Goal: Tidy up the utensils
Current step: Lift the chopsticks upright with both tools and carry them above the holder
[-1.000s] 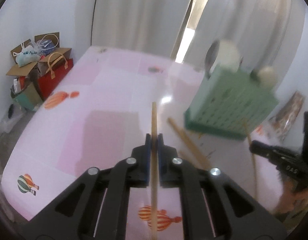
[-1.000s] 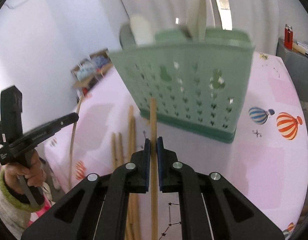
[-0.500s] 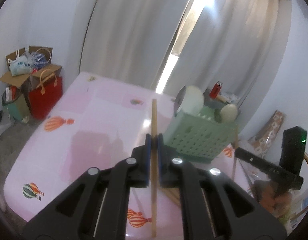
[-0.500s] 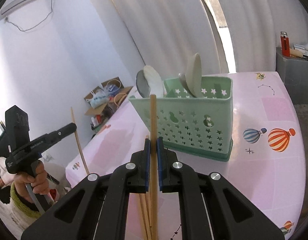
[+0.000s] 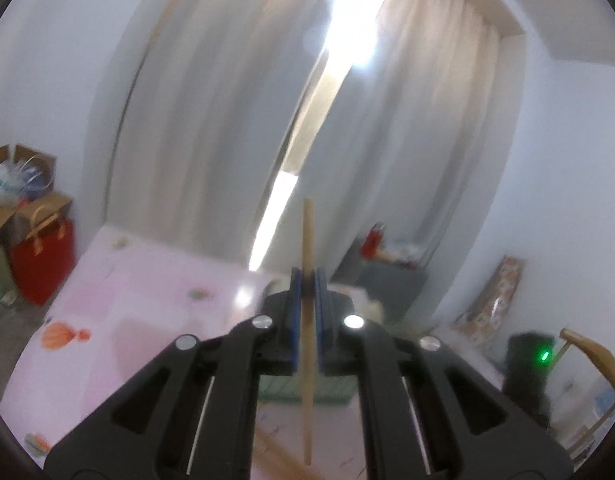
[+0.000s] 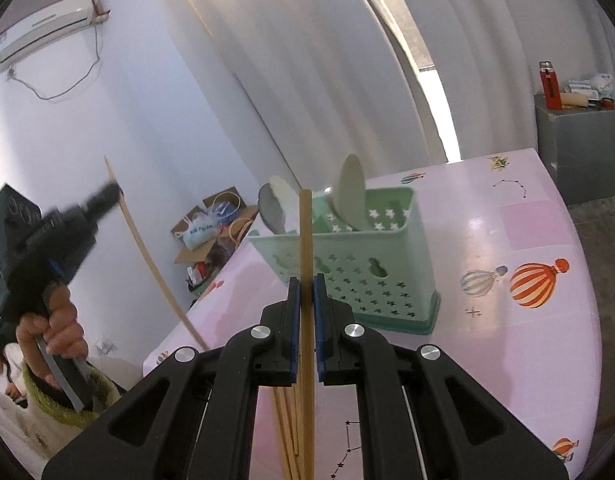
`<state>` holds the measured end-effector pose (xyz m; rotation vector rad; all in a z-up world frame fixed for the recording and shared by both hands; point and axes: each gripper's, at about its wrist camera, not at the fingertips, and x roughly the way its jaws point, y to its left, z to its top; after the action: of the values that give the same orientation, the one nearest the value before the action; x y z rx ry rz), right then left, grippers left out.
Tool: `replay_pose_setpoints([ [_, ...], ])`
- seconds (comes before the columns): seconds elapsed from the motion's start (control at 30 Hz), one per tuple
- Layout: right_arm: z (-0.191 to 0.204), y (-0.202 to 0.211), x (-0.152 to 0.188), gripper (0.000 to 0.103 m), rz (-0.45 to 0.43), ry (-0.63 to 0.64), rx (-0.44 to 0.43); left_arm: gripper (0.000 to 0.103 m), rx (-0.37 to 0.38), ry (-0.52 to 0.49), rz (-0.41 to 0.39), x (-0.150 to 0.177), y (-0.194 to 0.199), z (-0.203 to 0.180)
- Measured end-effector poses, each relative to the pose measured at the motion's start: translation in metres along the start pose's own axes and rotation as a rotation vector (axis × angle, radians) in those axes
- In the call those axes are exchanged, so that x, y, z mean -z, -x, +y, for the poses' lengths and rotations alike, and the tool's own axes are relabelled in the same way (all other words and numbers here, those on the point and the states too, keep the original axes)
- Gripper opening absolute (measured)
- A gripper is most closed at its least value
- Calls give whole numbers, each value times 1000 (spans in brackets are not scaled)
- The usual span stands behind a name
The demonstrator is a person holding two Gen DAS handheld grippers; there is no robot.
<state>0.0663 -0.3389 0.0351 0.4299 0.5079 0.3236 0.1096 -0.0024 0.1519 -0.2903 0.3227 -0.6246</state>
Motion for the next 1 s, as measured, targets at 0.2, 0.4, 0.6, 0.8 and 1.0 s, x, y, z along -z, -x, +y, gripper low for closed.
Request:
replay_pose_setpoints([
  [0.2, -7, 4, -2, 7, -16, -17, 10, 4, 52, -32, -137, -32, -19, -26],
  [0.4, -9, 4, -2, 7, -9, -23, 9, 4, 49, -78, -244, -42, -48, -46],
  [0.6, -13, 5, -3, 7, -5, -25, 14, 4, 9, -114, -207, -19, -97, -50],
  [0.8, -15, 5, -2, 7, 1, -30, 23, 5, -51, -142, -113, 10, -133, -44],
  [1.0, -19, 6, -2, 7, 12, -31, 36, 31, -50, -136, -23, 24, -124, -38],
])
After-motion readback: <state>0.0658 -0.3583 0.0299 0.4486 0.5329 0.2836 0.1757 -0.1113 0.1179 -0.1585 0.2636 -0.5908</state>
